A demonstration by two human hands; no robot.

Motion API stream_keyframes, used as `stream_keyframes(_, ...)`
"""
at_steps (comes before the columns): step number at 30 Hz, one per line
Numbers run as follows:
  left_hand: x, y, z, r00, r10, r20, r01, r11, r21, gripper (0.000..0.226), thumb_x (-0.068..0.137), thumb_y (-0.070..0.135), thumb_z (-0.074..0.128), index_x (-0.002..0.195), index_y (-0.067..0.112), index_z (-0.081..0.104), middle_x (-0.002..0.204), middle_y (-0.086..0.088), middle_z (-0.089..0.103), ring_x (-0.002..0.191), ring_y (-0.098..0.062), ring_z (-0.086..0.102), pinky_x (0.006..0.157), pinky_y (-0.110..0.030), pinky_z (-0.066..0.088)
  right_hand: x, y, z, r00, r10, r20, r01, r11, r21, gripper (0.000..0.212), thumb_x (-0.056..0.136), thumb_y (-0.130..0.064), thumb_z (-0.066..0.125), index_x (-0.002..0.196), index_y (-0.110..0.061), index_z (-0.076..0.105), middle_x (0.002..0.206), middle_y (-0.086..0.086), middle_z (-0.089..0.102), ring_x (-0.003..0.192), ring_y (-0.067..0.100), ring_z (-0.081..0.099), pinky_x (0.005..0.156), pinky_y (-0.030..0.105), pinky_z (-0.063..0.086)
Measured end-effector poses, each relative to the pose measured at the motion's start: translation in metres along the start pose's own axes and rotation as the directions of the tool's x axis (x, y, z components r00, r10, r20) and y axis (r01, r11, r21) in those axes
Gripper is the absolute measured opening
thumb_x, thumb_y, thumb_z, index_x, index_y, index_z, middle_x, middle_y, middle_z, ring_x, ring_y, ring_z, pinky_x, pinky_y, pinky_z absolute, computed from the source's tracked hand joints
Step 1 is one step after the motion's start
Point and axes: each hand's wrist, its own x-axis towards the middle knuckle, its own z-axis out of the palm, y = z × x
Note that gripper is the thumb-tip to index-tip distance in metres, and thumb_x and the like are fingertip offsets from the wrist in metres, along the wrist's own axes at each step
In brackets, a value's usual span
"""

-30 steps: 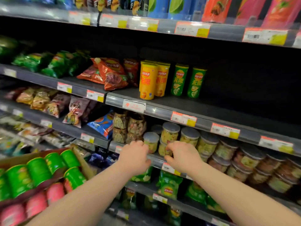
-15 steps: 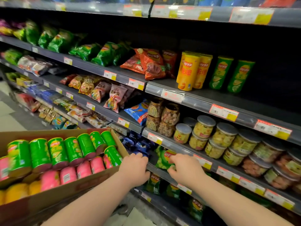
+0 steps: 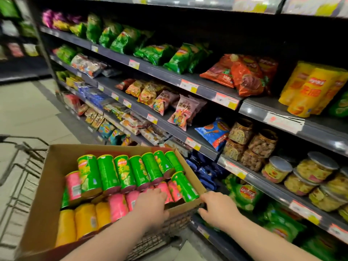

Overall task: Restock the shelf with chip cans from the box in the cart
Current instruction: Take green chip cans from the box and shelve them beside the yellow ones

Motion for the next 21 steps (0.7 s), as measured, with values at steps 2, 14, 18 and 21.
stream_keyframes(2,-0.001,-0.027,0.003,1.0,-0.016,-0.003,0.016,1.0,0.0,0.041,0.085,0.042,0.047,0.119,0.018,0.052,0.125,-0.006,0.052,0.118,-0.027,0.048,0.093,-0.038,0.041,0.015,-0.018,0.003,1.0,0.006,0.019,-0.006,1.0,-0.006,0.032,0.088,-0.04,0.047,0.112,-0.023,0.06,0.115,0.001,0.061,0.109,0.025,0.057,0.086,0.034,0.047)
stream_keyframes(14,-0.008,-0.108,0.027,0.993,-0.088,0.079,0.092,0.994,-0.052,0.045,0.088,0.043,0.045,0.126,0.018,0.047,0.128,-0.006,0.049,0.119,-0.027,0.047,0.093,-0.037,0.043,0.054,-0.061,0.024,0.986,0.091,0.136,-0.096,0.995,0.027,0.03,0.087,-0.04,0.049,0.113,-0.03,0.058,0.118,-0.003,0.06,0.11,0.022,0.057,0.085,0.032,0.045)
stream_keyframes(18,-0.009,-0.117,0.035,0.987,-0.115,0.11,0.125,0.988,-0.093,0.043,0.088,0.045,0.045,0.123,0.02,0.05,0.124,-0.005,0.051,0.119,-0.025,0.048,0.092,-0.036,0.043,0.073,-0.055,0.03,0.977,0.111,0.182,-0.119,0.992,0.035,0.029,0.087,-0.039,0.05,0.113,-0.029,0.058,0.118,-0.002,0.06,0.109,0.022,0.058,0.08,0.03,0.044)
stream_keyframes(21,-0.006,-0.129,0.041,0.98,-0.155,0.125,0.17,0.979,-0.114,0.043,0.087,0.044,0.044,0.123,0.021,0.05,0.124,-0.003,0.051,0.118,-0.024,0.049,0.093,-0.037,0.044,0.092,-0.053,0.036,0.973,0.111,0.204,-0.124,0.991,0.05,0.032,0.088,-0.041,0.05,0.116,-0.027,0.058,0.12,-0.001,0.059,0.108,0.021,0.058,0.083,0.031,0.046)
